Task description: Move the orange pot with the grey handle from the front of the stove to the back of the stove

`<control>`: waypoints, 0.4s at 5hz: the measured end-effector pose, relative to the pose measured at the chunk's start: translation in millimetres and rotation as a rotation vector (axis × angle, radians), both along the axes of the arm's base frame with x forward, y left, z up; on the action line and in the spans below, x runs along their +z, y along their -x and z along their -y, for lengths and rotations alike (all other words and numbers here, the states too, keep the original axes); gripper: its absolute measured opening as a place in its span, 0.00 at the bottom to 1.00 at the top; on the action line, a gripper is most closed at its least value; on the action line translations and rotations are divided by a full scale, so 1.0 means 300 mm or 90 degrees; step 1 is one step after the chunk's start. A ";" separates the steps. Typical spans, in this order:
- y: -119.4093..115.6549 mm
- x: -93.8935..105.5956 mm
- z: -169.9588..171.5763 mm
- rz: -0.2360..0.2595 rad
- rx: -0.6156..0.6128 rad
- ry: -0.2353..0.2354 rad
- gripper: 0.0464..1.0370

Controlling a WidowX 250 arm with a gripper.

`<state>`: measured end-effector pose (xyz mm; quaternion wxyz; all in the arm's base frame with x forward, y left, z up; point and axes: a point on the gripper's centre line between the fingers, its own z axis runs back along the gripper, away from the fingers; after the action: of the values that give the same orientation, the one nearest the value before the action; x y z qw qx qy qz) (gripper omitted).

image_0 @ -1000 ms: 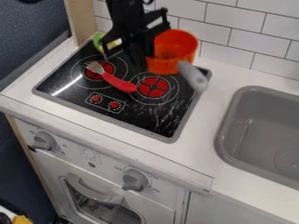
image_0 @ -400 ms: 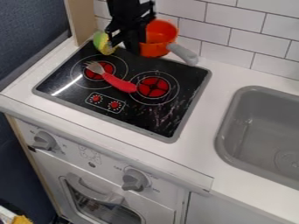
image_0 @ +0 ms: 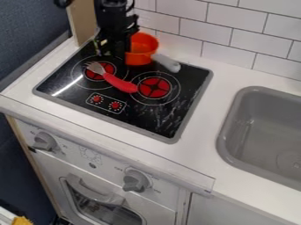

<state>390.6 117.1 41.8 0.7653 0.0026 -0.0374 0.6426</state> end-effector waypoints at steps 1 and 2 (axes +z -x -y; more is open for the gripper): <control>0.009 -0.017 -0.004 -0.018 -0.005 -0.003 0.05; 0.023 -0.018 -0.001 -0.036 -0.016 0.000 0.22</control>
<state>383.6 117.6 36.5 0.7743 0.0204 -0.0158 0.6323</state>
